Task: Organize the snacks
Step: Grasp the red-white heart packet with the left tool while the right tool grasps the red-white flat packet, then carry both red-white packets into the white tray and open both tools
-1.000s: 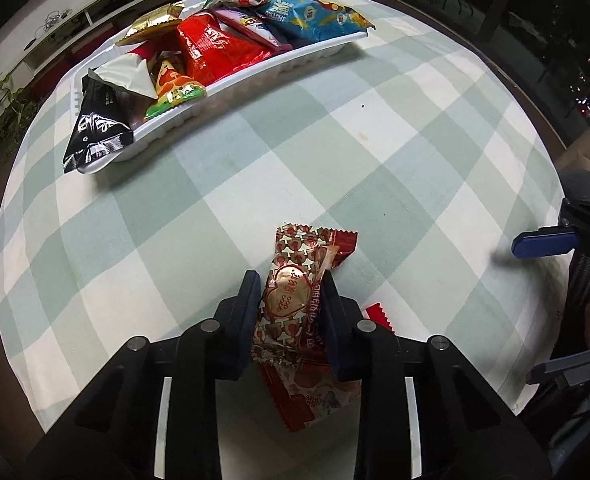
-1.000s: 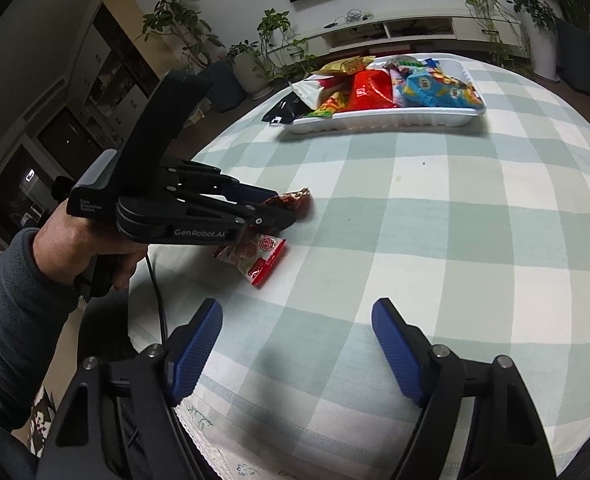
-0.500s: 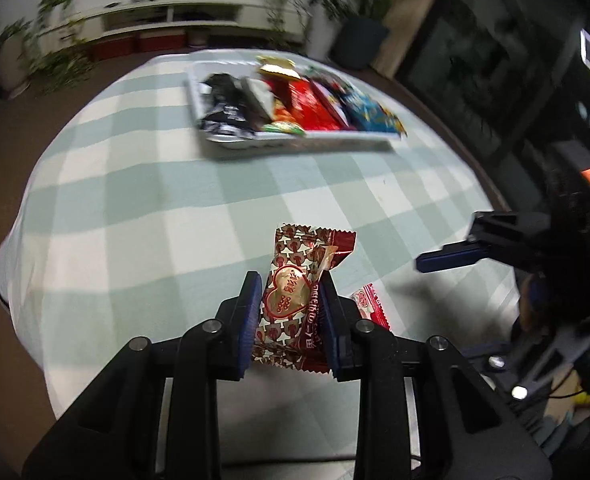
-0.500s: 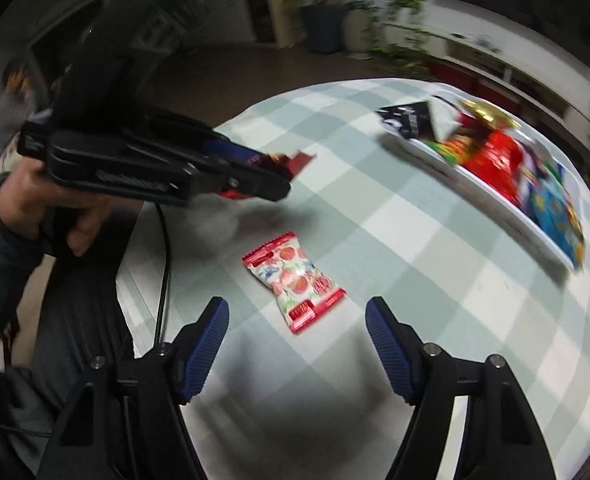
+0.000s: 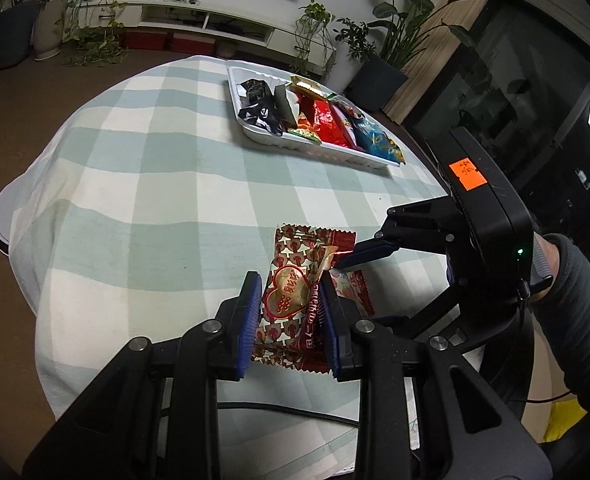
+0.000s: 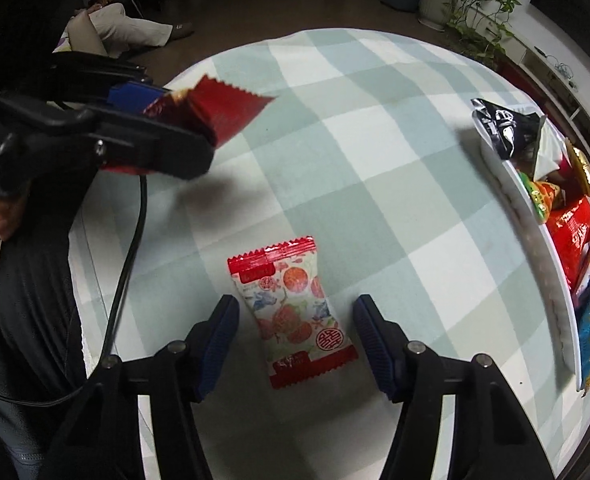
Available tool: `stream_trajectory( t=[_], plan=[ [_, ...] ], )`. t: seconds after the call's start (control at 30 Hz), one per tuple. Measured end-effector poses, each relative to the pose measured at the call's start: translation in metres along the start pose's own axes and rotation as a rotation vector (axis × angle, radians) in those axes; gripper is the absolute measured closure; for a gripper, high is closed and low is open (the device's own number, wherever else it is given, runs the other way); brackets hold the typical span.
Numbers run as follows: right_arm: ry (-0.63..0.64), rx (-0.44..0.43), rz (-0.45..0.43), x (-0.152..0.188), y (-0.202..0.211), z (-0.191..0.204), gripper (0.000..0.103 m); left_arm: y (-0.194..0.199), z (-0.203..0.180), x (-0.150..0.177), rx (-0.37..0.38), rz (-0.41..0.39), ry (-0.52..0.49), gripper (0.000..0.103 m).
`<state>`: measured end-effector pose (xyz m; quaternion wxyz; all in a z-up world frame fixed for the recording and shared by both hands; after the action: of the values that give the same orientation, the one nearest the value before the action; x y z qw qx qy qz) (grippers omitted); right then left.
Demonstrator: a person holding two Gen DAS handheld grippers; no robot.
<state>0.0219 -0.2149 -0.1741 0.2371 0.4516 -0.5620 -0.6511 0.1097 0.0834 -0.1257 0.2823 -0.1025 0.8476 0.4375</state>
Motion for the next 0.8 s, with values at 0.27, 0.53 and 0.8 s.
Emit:
stream_trajectory(
  t=[0.27,0.53,0.8],
  plan=[
    [-0.017,0.001,0.009,-0.001,0.002,-0.001,0.060,-0.007,-0.001,0.001,-0.003,0.002,0.006,0.077],
    [-0.101,0.011,-0.015,0.004,0.010,0.000,0.069,-0.014,0.000,0.002,0.000,0.003,0.010,0.077],
    [-0.375,-0.025,-0.177,0.024,0.044,-0.027,0.070,-0.019,-0.009,-0.007,0.018,0.001,0.000,0.077]
  ],
)
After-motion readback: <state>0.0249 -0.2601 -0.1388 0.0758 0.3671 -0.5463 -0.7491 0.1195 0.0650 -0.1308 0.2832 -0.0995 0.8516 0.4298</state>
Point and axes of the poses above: each gripper's, at about its wrist camera, not at the fingertips, and y roughly against the way its jaws point, z to its left, x to its underside, the point moved 10 cm from there along -y, roughly the way its jaws point, and after that the axes turned 4 degrees about x, right-handed, at the moved point
